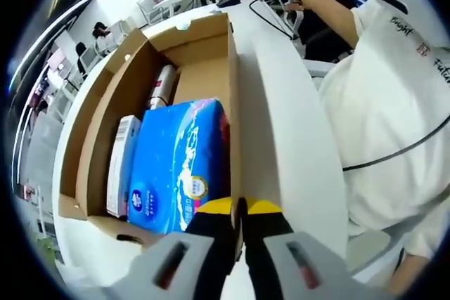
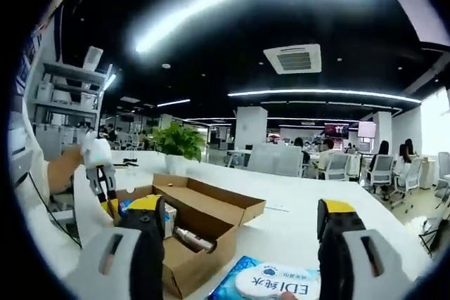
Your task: Operate the shoe box by opening the lid, removing the specified soft item, and placing it in the target area until the item is outside and the box remains undamaged.
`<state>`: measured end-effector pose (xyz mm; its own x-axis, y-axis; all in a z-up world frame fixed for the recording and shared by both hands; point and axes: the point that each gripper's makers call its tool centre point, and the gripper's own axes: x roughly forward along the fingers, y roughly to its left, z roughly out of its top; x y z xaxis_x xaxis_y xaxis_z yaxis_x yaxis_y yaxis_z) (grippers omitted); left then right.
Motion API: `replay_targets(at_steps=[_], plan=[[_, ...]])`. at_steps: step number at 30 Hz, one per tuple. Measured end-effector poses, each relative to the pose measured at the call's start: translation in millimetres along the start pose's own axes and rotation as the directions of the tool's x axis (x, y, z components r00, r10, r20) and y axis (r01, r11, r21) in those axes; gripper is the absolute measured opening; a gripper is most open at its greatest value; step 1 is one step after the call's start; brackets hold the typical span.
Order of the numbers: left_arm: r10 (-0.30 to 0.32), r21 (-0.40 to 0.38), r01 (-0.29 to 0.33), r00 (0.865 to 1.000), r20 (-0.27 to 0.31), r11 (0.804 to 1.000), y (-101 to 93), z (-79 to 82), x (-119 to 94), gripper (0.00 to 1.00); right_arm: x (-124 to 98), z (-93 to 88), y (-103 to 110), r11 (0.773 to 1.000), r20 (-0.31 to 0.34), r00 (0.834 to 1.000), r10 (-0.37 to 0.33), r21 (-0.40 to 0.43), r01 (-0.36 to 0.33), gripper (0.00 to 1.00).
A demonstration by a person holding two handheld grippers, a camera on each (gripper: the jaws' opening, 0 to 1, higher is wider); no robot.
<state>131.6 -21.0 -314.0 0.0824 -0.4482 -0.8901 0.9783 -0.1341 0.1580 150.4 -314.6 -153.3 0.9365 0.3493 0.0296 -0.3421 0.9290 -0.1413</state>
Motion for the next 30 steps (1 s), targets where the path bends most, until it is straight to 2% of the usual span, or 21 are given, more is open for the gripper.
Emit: replay_targets(at_steps=[2, 4, 7, 8, 9, 10, 11, 12, 14, 17, 20, 21, 23, 24, 26, 27, 30], plan=[[0.004, -0.002, -0.004, 1.0, -0.001, 1.0, 0.2, 0.0, 0, 0.03, 0, 1.2, -1, 0.999, 0.01, 0.999, -0.038, -0.031, 0.038, 1.0], [0.003, -0.003, -0.003, 1.0, 0.0, 1.0, 0.1, -0.1, 0, 0.03, -1, 3.8, -1, 0.998, 0.03, 0.998, -0.051, -0.023, 0.052, 1.0], [-0.03, -0.046, 0.03, 0.999, -0.011, 0.998, 0.1, -0.9, 0, 0.02, 2, 3.9, 3, 0.999, 0.021, 0.999, -0.045, -0.018, 0.046, 1.0], [-0.045, -0.057, 0.044, 0.999, -0.026, 0.997, -0.2, -1.0, 1, 0.02, 4, 3.5, 6, 0.999, 0.013, 0.999, -0.038, -0.026, 0.038, 0.97], [-0.05, -0.059, 0.049, 0.998, -0.029, 0.997, 0.2, -0.8, 1, 0.02, 5, 1.9, 8, 0.998, -0.01, 0.999, -0.036, -0.047, 0.036, 0.92], [-0.053, -0.06, 0.051, 0.998, -0.028, 0.997, 0.5, -0.9, 1, 0.02, 5, 3.9, 9, 0.997, -0.006, 0.999, -0.04, -0.06, 0.04, 0.86], [-0.054, -0.057, 0.052, 0.998, -0.025, 0.997, -0.6, -1.7, 0, 0.02, 6, 7.8, 13, 0.995, 0.005, 1.0, -0.028, -0.095, 0.028, 0.76], [-0.053, -0.047, 0.052, 0.998, -0.021, 0.998, -1.0, -1.8, 0, 0.02, 6, 7.9, 15, 0.996, -0.004, 1.0, -0.023, -0.091, 0.022, 0.7], [-0.049, -0.04, 0.048, 0.999, -0.013, 0.998, -1.2, -2.2, 0, 0.02, 9, 11.0, 15, 0.998, -0.007, 1.0, -0.019, -0.054, 0.018, 0.65], [-0.044, -0.04, 0.043, 0.999, -0.015, 0.998, -0.9, -2.0, 0, 0.02, 13, 15.6, 26, 0.999, -0.008, 0.999, 0.041, -0.022, -0.041, 0.67], [-0.032, -0.038, 0.032, 0.999, -0.007, 0.999, -0.3, -2.0, 0, 0.02, 20, 16.9, 38, 0.994, -0.01, 0.995, 0.104, -0.027, -0.104, 0.65], [-0.03, -0.038, 0.03, 1.0, -0.007, 0.999, -0.2, -1.9, 0, 0.02, 24, 15.3, 44, 0.99, -0.025, 0.99, 0.137, -0.034, -0.138, 0.62], [-0.031, -0.037, 0.031, 1.0, -0.006, 0.999, 0.0, -1.8, 0, 0.02, 33, 6.9, 62, 0.962, -0.098, 0.961, 0.257, -0.068, -0.264, 0.48], [-0.033, -0.039, 0.032, 0.999, -0.006, 0.999, 0.0, -1.7, 0, 0.02, 39, 5.0, 72, 0.945, -0.12, 0.943, 0.31, -0.069, -0.319, 0.45], [-0.034, -0.039, 0.034, 0.999, -0.009, 0.999, 0.0, -1.7, 0, 0.02, 47, 6.3, 87, 0.916, -0.129, 0.912, 0.389, -0.051, -0.397, 0.5], [-0.034, -0.039, 0.033, 0.999, -0.007, 0.999, 0.2, -1.6, 0, 0.02, 52, 4.7, 96, 0.899, -0.16, 0.891, 0.424, -0.042, -0.436, 0.51], [-0.022, -0.029, 0.022, 1.0, 0.007, 0.999, 0.5, -1.2, -1, 0.02, 70, 1.3, 102, 0.878, -0.237, 0.872, 0.428, -0.122, -0.463, 0.45]])
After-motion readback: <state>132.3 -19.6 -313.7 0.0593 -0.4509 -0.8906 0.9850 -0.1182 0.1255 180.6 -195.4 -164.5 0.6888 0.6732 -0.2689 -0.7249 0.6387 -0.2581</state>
